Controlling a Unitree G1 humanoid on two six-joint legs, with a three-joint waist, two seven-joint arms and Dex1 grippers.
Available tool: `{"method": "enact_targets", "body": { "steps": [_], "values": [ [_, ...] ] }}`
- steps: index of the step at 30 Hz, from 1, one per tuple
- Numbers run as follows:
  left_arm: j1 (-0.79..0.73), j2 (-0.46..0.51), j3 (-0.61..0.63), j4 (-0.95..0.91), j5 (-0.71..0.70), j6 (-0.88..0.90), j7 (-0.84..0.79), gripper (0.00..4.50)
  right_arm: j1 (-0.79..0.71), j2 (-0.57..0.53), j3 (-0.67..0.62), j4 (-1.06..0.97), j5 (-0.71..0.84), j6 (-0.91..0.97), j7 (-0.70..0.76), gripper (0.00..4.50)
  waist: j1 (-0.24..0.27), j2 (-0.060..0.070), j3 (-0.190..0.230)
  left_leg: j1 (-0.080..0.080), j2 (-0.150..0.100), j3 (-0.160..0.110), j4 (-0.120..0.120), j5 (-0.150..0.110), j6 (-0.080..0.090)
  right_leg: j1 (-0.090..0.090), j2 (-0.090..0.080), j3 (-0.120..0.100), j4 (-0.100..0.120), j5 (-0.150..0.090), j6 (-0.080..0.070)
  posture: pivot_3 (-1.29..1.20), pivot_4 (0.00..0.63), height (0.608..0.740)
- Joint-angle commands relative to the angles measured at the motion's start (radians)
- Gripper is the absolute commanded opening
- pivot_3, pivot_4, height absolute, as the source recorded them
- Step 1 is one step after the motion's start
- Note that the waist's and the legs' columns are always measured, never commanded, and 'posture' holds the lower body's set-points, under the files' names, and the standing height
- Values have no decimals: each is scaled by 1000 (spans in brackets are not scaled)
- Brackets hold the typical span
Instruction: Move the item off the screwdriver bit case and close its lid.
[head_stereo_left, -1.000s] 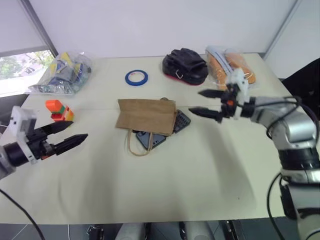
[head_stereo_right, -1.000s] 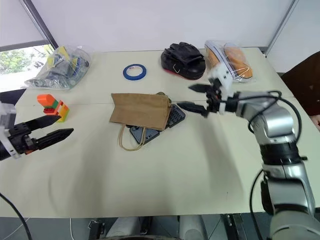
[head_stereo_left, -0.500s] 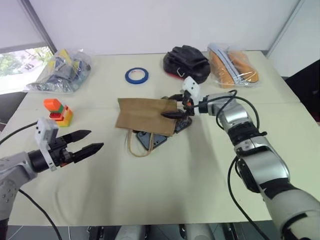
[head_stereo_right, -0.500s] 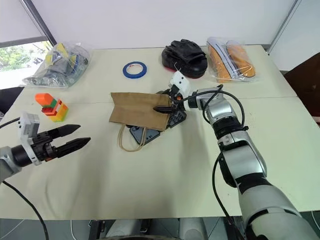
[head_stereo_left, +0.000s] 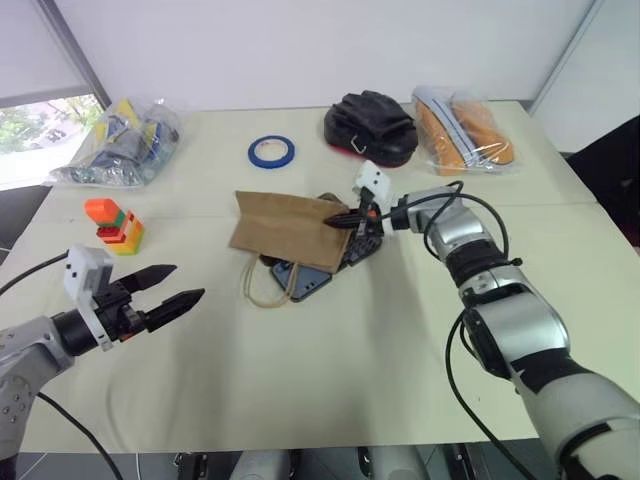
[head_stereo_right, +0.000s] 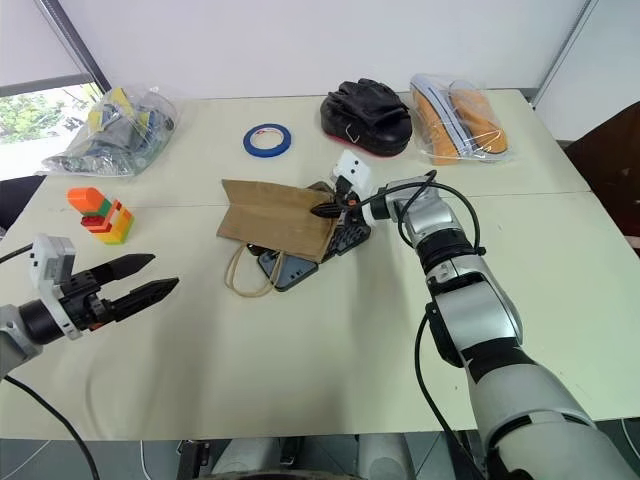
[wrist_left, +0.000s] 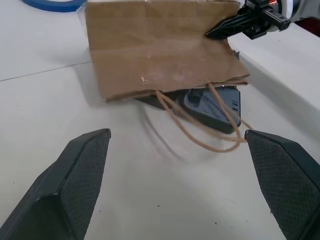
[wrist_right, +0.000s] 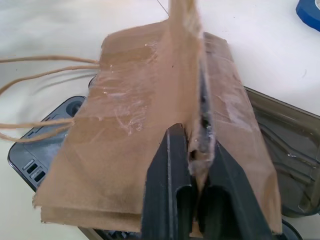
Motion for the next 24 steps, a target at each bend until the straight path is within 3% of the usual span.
{"method": "enact_targets", "body": {
  "steps": [1,7,14,21,24],
  "values": [
    [-32,8,6,-9,-6,-21,-10,4500,-55,-5,-96,-95,72,44,-15,30,1,0,0,0,0,0,0,0,0,0,0,0,0,0,0,0,150,740],
    [-140,9,-80,0,-13,0,-28,4500,15,-104,-292,-341,170,240,-227,30,14,0,0,0,-1,-1,1,0,0,0,-1,0,0,0,0,0,150,740],
    [-319,-8,-250,27,40,-31,-60,4500,292,-274,-468,-631,149,390,-509,30,12,-1,-1,0,-2,0,1,0,0,1,-2,0,-1,0,0,0,150,740],
    [-441,-44,-356,112,129,-108,-100,4500,418,-354,-541,-603,99,386,-695,30,-4,2,0,4,0,7,1,0,0,0,0,6,6,0,0,0,150,740],
    [-448,-47,-372,136,146,-119,-122,4500,442,-368,-540,-584,98,377,-703,30,-3,2,0,7,0,10,1,0,1,1,0,9,8,0,0,0,150,740]
  ]
}}
